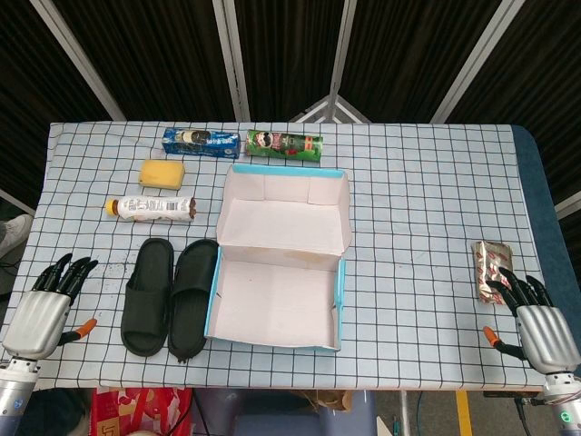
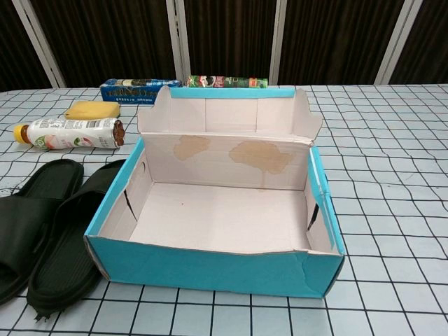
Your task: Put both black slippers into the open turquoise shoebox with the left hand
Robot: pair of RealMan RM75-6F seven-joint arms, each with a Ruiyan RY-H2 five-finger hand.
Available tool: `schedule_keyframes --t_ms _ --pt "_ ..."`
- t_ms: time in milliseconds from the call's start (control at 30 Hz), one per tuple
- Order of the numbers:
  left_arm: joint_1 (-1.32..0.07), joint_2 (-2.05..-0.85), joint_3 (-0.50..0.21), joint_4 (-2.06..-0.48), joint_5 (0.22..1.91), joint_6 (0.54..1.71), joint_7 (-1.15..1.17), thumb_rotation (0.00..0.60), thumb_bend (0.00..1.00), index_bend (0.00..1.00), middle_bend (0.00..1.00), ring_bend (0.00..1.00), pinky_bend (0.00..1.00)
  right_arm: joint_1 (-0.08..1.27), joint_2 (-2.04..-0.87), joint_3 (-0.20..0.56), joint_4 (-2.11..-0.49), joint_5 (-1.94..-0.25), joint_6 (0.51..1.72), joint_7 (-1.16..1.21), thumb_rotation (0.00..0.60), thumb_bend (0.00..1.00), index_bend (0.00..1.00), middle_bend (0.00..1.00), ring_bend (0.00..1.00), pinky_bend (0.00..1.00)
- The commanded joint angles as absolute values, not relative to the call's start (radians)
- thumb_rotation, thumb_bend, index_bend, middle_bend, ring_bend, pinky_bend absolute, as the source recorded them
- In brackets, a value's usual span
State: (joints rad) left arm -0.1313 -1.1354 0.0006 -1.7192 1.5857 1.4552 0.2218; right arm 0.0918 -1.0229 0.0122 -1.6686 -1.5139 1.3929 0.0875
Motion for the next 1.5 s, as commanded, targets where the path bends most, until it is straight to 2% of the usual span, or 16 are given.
schedule_keyframes --t_ms 33,500,833,1100,1500 --pt "-0.132 -1.135 0.002 -1.719 1.588 1.453 0.222 0.600 0.26 0.11 0.10 0.04 0.16 0.089 -1.021 0.011 -1.672 -1.512 1.394 0.084 0.600 0.31 0.21 0.10 0.16 0.07" --pt "-0.135 -1.140 0.006 -1.723 1.605 1.456 0.232 0.600 0.26 0.10 0.09 0.04 0.16 0.082 -1.017 0.011 -1.674 -1.506 1.400 0.084 0.600 0.31 0.21 0.10 0.16 0.07" --pt "-0.115 -1.147 0.021 -1.755 1.569 1.448 0.295 0.600 0.22 0.03 0.07 0.04 0.16 0.074 -1.014 0.010 -1.673 -1.511 1.411 0.099 0.600 0.31 0.21 0.10 0.16 0.07" --pt "-0.099 -1.240 0.064 -1.637 1.594 1.429 0.428 0.600 0.18 0.03 0.06 0.04 0.16 0.069 -1.008 0.011 -1.665 -1.516 1.423 0.120 0.600 0.31 0.21 0.10 0.16 0.07" --pt "-0.118 -1.411 0.049 -1.441 1.639 1.438 0.387 0.600 0.17 0.03 0.07 0.04 0.16 0.068 -1.004 0.012 -1.657 -1.512 1.418 0.141 0.600 0.31 0.21 0.10 0.16 0.07"
